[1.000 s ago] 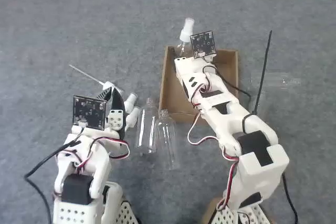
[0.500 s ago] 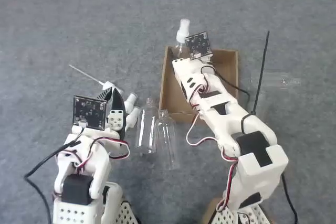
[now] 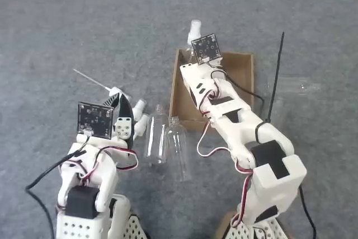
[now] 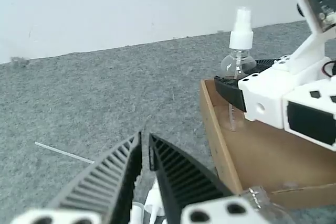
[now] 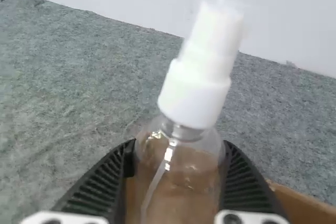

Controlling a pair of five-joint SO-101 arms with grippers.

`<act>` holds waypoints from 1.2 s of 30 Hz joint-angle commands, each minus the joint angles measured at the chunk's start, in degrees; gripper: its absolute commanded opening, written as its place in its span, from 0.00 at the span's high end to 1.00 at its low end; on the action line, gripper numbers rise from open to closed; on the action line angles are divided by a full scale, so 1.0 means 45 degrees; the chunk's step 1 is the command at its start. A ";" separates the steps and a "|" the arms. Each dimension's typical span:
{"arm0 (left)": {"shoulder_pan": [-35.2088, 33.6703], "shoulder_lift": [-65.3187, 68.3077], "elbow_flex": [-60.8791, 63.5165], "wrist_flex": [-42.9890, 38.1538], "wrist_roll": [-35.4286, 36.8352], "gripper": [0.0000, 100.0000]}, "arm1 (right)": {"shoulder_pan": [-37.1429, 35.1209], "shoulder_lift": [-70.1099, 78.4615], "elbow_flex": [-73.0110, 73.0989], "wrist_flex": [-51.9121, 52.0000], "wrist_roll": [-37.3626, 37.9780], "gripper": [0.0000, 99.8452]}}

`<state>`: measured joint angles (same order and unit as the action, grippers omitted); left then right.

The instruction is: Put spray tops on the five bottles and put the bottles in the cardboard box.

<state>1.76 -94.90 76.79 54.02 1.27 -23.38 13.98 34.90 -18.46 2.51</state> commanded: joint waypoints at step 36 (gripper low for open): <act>-0.0117 -0.0137 -0.0088 -0.0352 0.0156 0.99 | -0.0244 -0.2667 -0.2579 0.3311 0.0195 0.70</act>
<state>1.76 -94.90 76.79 54.02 1.27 -24.88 9.14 28.22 -6.42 2.59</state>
